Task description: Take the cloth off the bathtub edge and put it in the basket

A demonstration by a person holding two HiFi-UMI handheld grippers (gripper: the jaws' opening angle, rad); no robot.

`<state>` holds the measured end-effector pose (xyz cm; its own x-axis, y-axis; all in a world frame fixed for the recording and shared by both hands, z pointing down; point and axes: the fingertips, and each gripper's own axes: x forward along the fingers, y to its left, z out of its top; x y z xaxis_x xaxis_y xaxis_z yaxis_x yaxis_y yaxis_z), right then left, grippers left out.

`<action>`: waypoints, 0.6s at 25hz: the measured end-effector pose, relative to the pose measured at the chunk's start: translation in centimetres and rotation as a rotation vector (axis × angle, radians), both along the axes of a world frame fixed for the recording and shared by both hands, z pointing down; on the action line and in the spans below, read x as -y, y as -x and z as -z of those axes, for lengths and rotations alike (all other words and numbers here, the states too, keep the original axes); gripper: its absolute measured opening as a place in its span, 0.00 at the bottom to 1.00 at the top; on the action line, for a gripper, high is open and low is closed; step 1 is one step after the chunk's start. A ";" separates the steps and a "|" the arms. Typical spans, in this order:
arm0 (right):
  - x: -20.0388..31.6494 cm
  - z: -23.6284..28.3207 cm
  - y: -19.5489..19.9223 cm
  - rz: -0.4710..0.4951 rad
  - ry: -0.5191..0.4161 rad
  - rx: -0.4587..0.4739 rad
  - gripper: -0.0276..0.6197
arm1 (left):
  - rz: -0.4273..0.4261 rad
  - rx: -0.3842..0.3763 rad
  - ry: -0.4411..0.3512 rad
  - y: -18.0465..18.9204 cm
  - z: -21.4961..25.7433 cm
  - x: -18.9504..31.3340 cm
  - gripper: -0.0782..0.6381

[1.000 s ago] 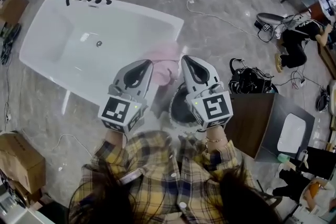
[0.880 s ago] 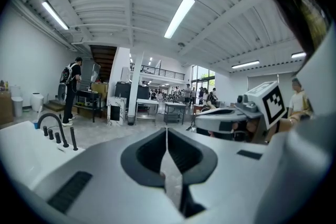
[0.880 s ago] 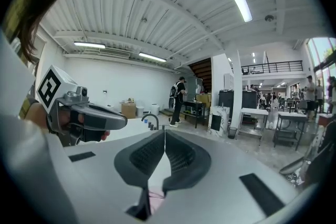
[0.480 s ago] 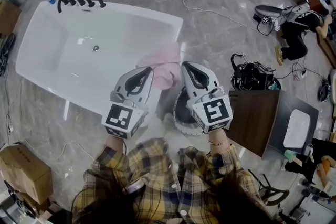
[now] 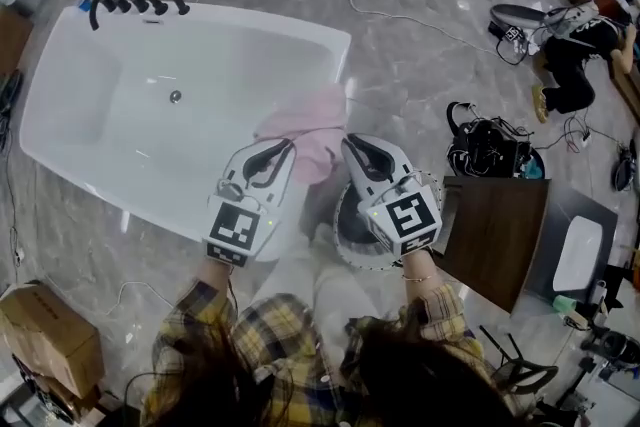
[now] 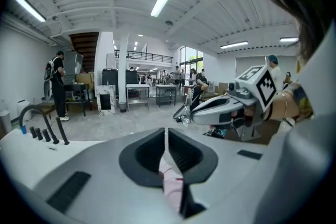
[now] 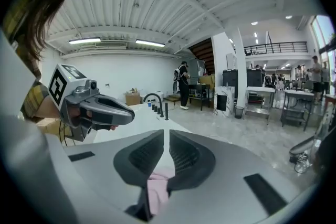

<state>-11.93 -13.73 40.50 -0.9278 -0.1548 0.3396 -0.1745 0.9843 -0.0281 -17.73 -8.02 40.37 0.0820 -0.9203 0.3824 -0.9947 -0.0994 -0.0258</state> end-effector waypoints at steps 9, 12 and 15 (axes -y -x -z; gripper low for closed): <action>1.6 -8.9 1.0 0.050 0.099 -0.093 0.30 | -0.060 -0.017 0.118 0.3 -9.1 2.4 0.28; 2.4 -12.1 1.3 0.064 0.118 -0.135 0.33 | -0.070 -0.013 0.154 0.8 -12.3 3.1 0.31; 3.1 -15.2 2.0 0.080 0.160 -0.168 0.39 | -0.096 -0.026 0.222 1.1 -15.8 3.3 0.40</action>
